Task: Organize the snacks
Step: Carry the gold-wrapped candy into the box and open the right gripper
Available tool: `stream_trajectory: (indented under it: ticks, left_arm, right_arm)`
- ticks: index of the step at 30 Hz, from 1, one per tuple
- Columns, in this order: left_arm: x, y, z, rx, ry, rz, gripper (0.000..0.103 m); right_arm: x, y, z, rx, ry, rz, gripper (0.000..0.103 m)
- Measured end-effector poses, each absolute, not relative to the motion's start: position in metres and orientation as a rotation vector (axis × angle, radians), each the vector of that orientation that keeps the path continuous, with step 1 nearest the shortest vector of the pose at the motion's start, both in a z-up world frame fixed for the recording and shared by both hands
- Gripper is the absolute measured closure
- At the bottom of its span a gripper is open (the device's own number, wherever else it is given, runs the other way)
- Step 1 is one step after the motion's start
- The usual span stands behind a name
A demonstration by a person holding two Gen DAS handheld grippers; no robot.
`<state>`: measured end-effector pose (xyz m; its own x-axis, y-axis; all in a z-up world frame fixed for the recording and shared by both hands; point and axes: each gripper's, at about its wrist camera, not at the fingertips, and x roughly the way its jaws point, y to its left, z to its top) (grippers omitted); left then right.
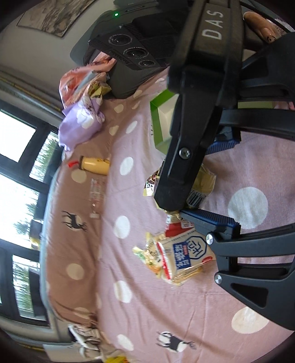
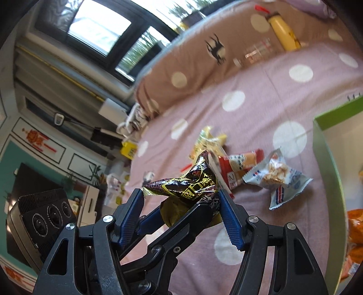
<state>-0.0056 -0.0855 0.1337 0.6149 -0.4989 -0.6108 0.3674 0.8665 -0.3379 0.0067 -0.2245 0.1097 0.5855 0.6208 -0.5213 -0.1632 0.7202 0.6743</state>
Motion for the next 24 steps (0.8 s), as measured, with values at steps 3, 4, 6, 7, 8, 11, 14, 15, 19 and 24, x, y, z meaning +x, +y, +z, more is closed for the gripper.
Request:
stream_trajectory:
  ticks: [3,4,6,7,8,11,14,15,19,24]
  left_arm:
    - [-0.010,-0.090,0.140,-0.178,0.743,-0.519,0.058]
    - [-0.010,-0.092,0.141,-0.177,0.738,-0.527,0.058]
    - [-0.013,-0.095,0.144,-0.173,0.729,-0.542,0.058]
    - [-0.013,-0.098,0.146,-0.169,0.724,-0.549,0.058]
    - [-0.014,-0.101,0.148,-0.164,0.720,-0.557,0.058]
    - [-0.015,-0.115,0.153,-0.149,0.709,-0.592,0.058]
    - [-0.015,-0.129,0.155,-0.135,0.705,-0.630,0.058]
    - [-0.015,-0.135,0.156,-0.127,0.703,-0.642,0.058]
    - [-0.015,-0.159,0.160,-0.098,0.694,-0.702,0.058]
    - [-0.013,-0.190,0.161,-0.073,0.699,-0.793,0.058]
  right_arm:
    - [-0.002,-0.228,0.118,0.615,0.799,0.490,0.034]
    - [-0.005,-0.230,0.121,0.613,0.791,0.483,0.034]
    - [-0.009,-0.232,0.125,0.607,0.780,0.469,0.034]
    - [-0.011,-0.235,0.128,0.604,0.770,0.461,0.034]
    - [-0.011,-0.236,0.130,0.604,0.763,0.456,0.034]
    - [-0.016,-0.245,0.135,0.609,0.739,0.429,0.034]
    - [-0.023,-0.256,0.138,0.605,0.719,0.380,0.034]
    - [-0.026,-0.260,0.140,0.606,0.711,0.362,0.034]
    - [-0.036,-0.283,0.142,0.627,0.673,0.290,0.034]
    - [-0.048,-0.311,0.144,0.661,0.632,0.206,0.034]
